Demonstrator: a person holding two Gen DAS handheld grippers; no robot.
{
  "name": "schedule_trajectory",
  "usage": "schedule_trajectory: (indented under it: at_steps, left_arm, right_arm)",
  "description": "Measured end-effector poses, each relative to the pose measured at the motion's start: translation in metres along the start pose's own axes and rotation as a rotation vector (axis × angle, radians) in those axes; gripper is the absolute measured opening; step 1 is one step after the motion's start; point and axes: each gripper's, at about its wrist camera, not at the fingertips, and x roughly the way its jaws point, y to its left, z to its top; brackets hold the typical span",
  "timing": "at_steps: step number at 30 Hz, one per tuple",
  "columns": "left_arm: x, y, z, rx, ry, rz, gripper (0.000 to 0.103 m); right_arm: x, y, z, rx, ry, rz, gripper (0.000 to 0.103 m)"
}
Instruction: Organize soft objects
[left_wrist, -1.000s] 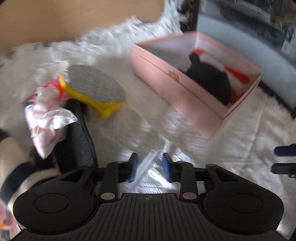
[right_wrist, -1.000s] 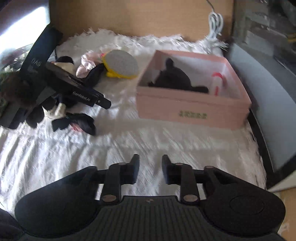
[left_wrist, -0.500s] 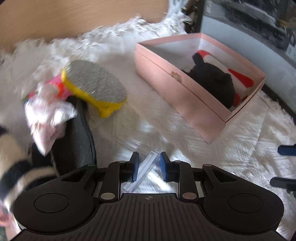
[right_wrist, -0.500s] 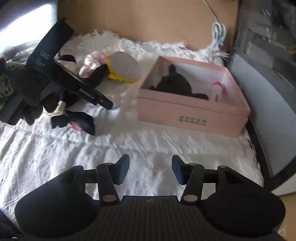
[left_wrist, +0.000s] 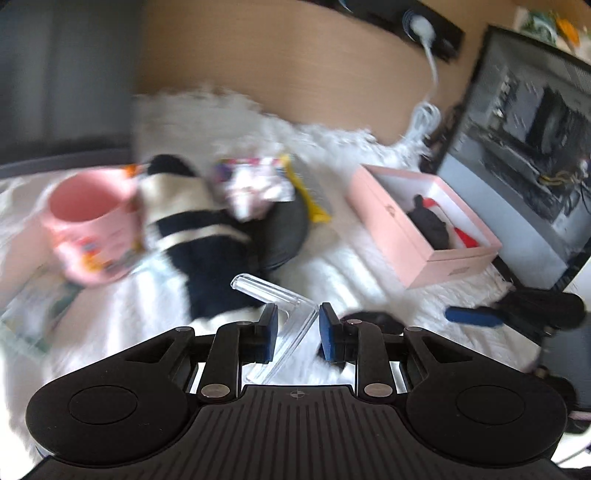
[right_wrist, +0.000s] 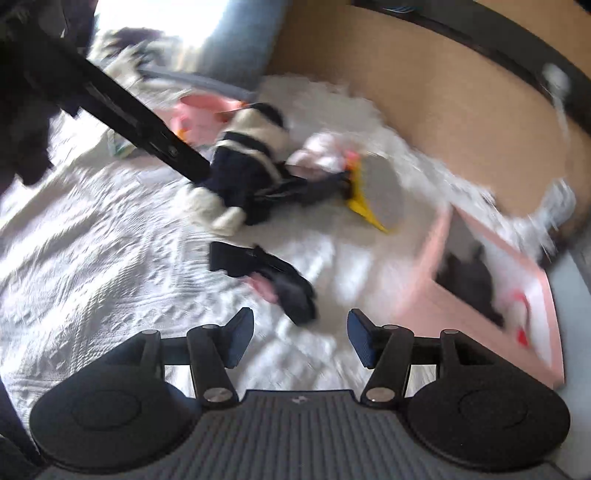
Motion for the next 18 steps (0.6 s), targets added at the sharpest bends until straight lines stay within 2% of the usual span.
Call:
schedule_trajectory:
  at_steps: [6, 10, 11, 12, 13, 18]
  left_arm:
    - [-0.028, 0.023, -0.034, -0.072, 0.005, 0.049, 0.027]
    - [-0.037, 0.031, -0.053, -0.113, 0.018, 0.041, 0.027]
    - [-0.038, 0.031, -0.056, -0.117, 0.02, 0.04, 0.027]
    - [-0.039, 0.031, -0.057, -0.118, 0.021, 0.038, 0.027]
    - [-0.04, 0.031, -0.059, -0.115, 0.021, 0.034, 0.027]
    - [-0.033, 0.015, -0.059, -0.059, 0.038, -0.031, 0.027]
  right_arm:
    - [0.039, 0.034, 0.021, -0.23, -0.004, -0.015, 0.057]
    - [0.065, 0.032, 0.036, -0.211, 0.046, 0.013, 0.054]
    - [0.068, 0.029, 0.039, -0.188, 0.061, 0.023, 0.05]
    - [0.07, 0.025, 0.042, -0.165, 0.069, 0.028, 0.031]
    - [0.07, 0.022, 0.045, -0.14, 0.078, 0.034, 0.019]
    - [0.037, 0.008, 0.045, -0.046, 0.05, 0.017, 0.019]
